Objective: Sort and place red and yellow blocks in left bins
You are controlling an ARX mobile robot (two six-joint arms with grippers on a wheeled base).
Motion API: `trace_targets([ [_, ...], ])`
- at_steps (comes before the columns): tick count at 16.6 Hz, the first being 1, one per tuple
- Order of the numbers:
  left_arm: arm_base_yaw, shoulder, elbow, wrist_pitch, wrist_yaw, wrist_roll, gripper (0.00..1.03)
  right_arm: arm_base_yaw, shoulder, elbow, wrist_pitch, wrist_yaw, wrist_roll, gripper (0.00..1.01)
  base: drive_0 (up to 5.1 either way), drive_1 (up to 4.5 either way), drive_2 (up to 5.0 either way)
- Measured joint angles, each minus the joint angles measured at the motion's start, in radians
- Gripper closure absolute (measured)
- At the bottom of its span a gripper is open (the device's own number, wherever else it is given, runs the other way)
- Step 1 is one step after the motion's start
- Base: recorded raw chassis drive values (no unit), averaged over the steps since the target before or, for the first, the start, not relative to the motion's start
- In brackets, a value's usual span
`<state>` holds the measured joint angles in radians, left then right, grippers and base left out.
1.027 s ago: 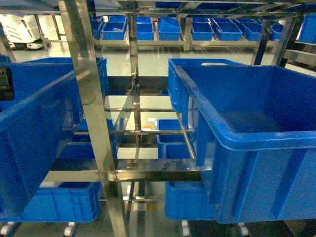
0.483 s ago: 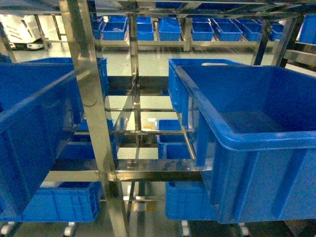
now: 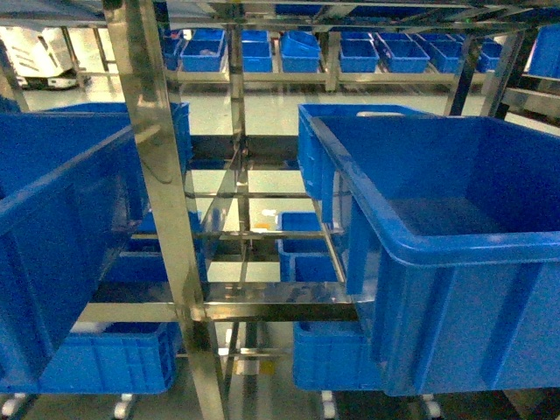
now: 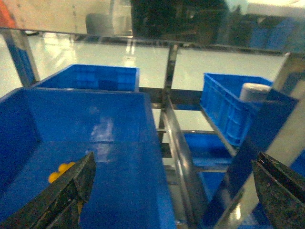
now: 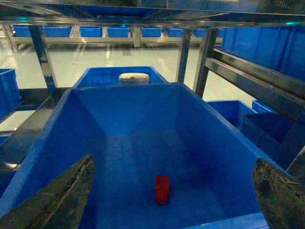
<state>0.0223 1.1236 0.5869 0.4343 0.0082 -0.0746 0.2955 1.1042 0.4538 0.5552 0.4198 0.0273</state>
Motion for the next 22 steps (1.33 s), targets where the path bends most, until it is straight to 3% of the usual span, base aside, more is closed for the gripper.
trace_targets([
  [1,-0.030,-0.018,0.001,0.011,-0.002,-0.005,0.05,0.000,0.000,0.000,0.000,0.000,0.000,0.03,0.0,0.00,0.0],
  [3,-0.039,-0.010,0.006,0.008,-0.004,-0.005,0.05,0.000,0.000,0.000,0.000,0.000,0.000,0.03,0.0,0.00,0.0],
  [15,-0.039,-0.006,0.005,0.009,-0.008,-0.005,0.05,0.000,0.000,0.000,0.000,0.000,0.000,0.03,0.0,0.00,0.0],
  [16,-0.031,-0.006,-0.008,0.064,-0.008,0.005,0.09,-0.013,0.000,-0.023,0.084,-0.050,-0.005,0.08,0.0,0.00,0.0],
  [17,-0.026,-0.034,-0.065,0.150,-0.008,0.033,0.21,-0.044,-0.034,-0.077,0.149,-0.146,-0.012,0.21,0.0,0.00,0.0],
  [18,-0.023,-0.073,-0.131,0.174,-0.010,0.048,0.32,-0.076,-0.083,-0.139,0.152,-0.192,-0.018,0.34,0.0,0.00,0.0],
  [22,-0.022,-0.211,-0.326,0.210,-0.009,0.057,0.82,-0.157,-0.239,-0.277,0.126,-0.280,-0.021,0.84,0.0,0.00,0.0],
])
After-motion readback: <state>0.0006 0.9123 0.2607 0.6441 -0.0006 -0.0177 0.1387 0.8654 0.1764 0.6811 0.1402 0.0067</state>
